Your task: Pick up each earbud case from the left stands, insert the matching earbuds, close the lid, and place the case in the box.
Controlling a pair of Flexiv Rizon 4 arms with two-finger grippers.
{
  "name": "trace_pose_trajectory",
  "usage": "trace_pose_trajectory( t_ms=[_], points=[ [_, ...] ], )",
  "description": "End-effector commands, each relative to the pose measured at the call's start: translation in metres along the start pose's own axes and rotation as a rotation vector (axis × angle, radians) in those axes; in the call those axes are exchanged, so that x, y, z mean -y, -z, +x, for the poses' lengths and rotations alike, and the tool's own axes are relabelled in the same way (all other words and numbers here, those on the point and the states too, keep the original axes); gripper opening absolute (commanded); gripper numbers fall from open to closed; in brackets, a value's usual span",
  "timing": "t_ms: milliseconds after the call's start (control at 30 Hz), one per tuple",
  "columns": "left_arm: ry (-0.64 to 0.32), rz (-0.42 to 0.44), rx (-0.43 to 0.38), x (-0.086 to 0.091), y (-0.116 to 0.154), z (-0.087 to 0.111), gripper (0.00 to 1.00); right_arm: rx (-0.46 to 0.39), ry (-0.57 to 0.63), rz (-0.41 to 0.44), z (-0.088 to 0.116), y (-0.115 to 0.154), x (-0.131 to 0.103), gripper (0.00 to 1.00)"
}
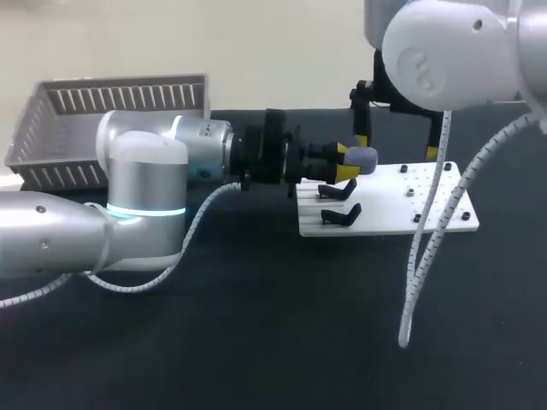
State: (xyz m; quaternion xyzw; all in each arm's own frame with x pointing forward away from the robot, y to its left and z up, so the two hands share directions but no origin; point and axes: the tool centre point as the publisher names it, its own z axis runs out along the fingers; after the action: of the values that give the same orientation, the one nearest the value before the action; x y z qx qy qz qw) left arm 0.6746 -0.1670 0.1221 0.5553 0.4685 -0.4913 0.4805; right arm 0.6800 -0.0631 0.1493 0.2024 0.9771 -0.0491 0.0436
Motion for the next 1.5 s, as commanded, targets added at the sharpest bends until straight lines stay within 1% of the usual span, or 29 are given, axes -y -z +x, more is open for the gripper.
trace_pose_trajectory(
  t_ms=[33,100,167,267,333,467,500,633,733,767,800,900,1100,1200,1267,1367,1467,1500],
  points=[
    [-0.002,-0.005,0.002,0.001,0.0,0.0,0.0,0.113,-0.028,-0.051,0.01,0.012,0.015,1.0],
    [-0.002,-0.005,0.002,0.001,0.0,0.0,0.0,0.161,-0.022,-0.09,0.013,0.022,0.021,1.0],
    [-0.002,-0.005,0.002,0.001,0.0,0.0,0.0,0.205,0.009,-0.114,0.021,0.032,0.026,1.0],
    [-0.002,-0.005,0.002,0.001,0.0,0.0,0.0,0.239,0.061,-0.139,0.032,0.043,0.034,1.0],
    [-0.002,-0.005,0.002,0.001,0.0,0.0,0.0,0.248,0.077,-0.168,0.039,0.049,0.04,1.0],
    [-0.002,-0.005,0.002,0.001,0.0,0.0,0.0,0.259,0.116,-0.197,0.051,0.054,0.052,1.0],
    [-0.002,-0.005,0.002,0.001,0.0,0.0,0.0,0.254,0.131,-0.216,0.054,0.055,0.055,1.0],
    [-0.002,-0.005,0.002,0.001,0.0,0.0,0.0,0.288,0.167,-0.289,0.065,0.064,0.067,1.0],
    [-0.002,-0.005,0.002,0.001,0.0,0.0,0.0,0.303,0.201,-0.365,0.071,0.071,0.072,1.0],
    [-0.001,-0.013,0.003,0.002,0.004,-0.001,0.0,0.305,0.211,-0.395,0.071,0.073,0.073,1.0],
    [0.001,-0.026,-0.001,0.003,0.007,-0.002,0.0,0.298,0.222,-0.427,0.072,0.074,0.074,1.0],
    [0.007,-0.065,0.008,0.006,0.018,-0.009,0.0,0.298,0.222,-0.427,0.072,0.074,0.074,1.0],
    [-0.025,-0.151,0.009,0.01,0.041,-0.028,0.0,0.298,0.222,-0.427,0.072,0.074,0.074,1.0],
    [-0.053,-0.2,-0.001,0.009,0.055,-0.039,0.0,0.298,0.222,-0.427,0.072,0.074,0.074,1.0],
    [-0.087,-0.238,-0.014,0.006,0.066,-0.048,0.0,0.298,0.222,-0.427,0.072,0.074,0.074,1.0],
    [-0.126,-0.312,-0.047,-0.004,0.089,-0.058,0.0,0.298,0.222,-0.427,0.072,0.074,0.074,1.0],
    [-0.152,-0.4,-0.071,-0.015,0.113,-0.065,0.0,0.298,0.222,-0.427,0.072,0.074,0.074,1.0],
    [-0.176,-0.445,-0.093,-0.021,0.126,-0.069,0.0,0.298,0.222,-0.427,0.072,0.074,0.074,1.0]
  ],
)
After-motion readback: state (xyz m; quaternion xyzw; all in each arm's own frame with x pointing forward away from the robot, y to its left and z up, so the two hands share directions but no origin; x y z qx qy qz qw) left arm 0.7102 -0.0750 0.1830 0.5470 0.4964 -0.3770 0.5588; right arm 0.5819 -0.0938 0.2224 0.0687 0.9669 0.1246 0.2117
